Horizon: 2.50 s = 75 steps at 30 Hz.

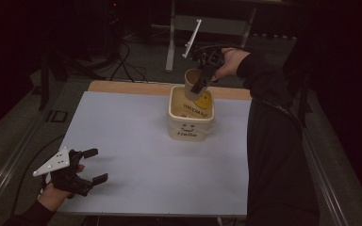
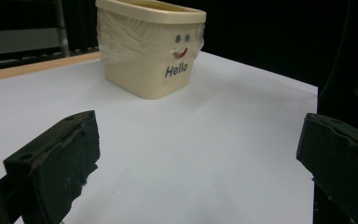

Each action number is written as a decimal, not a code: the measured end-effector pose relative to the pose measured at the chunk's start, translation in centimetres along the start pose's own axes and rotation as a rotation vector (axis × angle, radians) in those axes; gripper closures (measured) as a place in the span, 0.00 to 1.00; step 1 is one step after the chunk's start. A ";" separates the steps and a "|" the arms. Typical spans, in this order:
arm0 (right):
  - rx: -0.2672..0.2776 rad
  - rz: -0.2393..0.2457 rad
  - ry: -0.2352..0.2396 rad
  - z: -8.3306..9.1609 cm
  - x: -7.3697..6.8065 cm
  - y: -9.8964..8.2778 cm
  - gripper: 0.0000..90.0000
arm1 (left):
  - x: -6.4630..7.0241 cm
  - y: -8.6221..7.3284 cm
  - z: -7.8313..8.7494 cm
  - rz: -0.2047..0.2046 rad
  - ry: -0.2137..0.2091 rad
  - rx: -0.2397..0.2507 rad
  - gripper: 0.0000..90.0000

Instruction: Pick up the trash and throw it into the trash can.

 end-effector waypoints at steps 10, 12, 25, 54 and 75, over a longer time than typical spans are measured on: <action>-0.009 -0.026 -0.012 -0.2 1.0 -0.1 0.27 | 0.0 -0.1 0.0 0.004 -0.003 -0.002 0.00; -0.010 -0.036 -0.010 -0.3 1.1 -0.1 0.27 | 0.1 -0.1 0.0 0.005 -0.003 -0.003 0.00; -0.011 -0.153 -0.047 -0.3 2.9 0.0 0.11 | 0.0 -0.1 0.0 0.006 -0.004 -0.003 0.00; -0.001 -0.167 -0.018 -0.1 0.9 0.1 0.10 | 0.1 -0.1 -0.2 -0.006 -0.005 -0.012 0.00; 0.091 -0.202 -0.032 -0.4 -1.7 -1.9 0.11 | 0.2 0.1 -0.4 -0.016 -0.013 -0.013 0.00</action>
Point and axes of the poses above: each handheld gripper's, and its own axes: z roughly backward along the jaws, y roughly out of its top, x roughly to its right, the point moved 6 cm from there along -z, roughly forward along the jaws, and after that the axes turned 8 degrees about -y, right-handed, at the moved point
